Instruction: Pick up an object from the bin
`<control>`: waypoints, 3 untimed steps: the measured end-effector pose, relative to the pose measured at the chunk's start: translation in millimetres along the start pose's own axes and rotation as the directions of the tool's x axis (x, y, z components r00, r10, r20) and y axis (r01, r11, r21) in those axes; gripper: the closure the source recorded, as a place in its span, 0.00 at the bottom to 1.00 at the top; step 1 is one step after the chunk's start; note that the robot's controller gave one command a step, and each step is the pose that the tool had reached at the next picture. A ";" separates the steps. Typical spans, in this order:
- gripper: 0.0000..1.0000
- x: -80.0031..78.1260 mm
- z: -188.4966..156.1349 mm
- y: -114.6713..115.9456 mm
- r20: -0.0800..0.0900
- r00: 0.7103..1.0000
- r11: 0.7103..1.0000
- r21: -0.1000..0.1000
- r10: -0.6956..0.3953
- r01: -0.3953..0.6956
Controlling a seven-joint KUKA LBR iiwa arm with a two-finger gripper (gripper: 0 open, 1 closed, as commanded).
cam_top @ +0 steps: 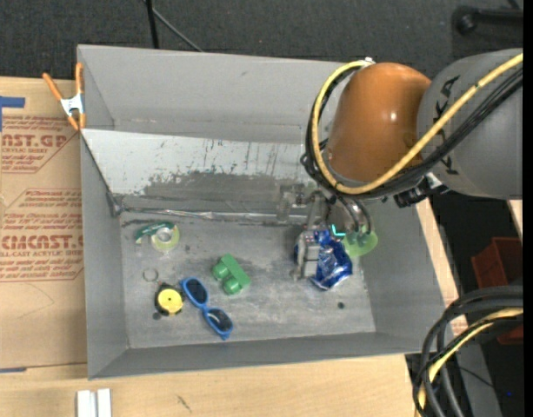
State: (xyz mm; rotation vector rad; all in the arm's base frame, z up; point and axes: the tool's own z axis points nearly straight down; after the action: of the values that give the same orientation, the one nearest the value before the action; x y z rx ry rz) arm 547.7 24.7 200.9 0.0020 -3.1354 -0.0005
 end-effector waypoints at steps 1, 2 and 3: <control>0.00 -7.7 135.9 -110.9 0.001 0.999 0.999 0.002 0.050 -0.050; 0.00 4.5 100.6 -119.0 0.008 0.975 0.975 -0.002 0.222 -0.222; 0.00 -2.5 99.8 -130.2 0.009 0.944 0.944 -0.014 0.329 -0.329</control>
Offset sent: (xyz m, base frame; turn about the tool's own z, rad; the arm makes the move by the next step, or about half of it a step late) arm 0.0092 -0.1076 -0.1309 0.0451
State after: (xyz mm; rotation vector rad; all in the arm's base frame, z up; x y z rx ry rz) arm 549.8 -105.5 101.0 -0.5227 -3.1025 -0.0190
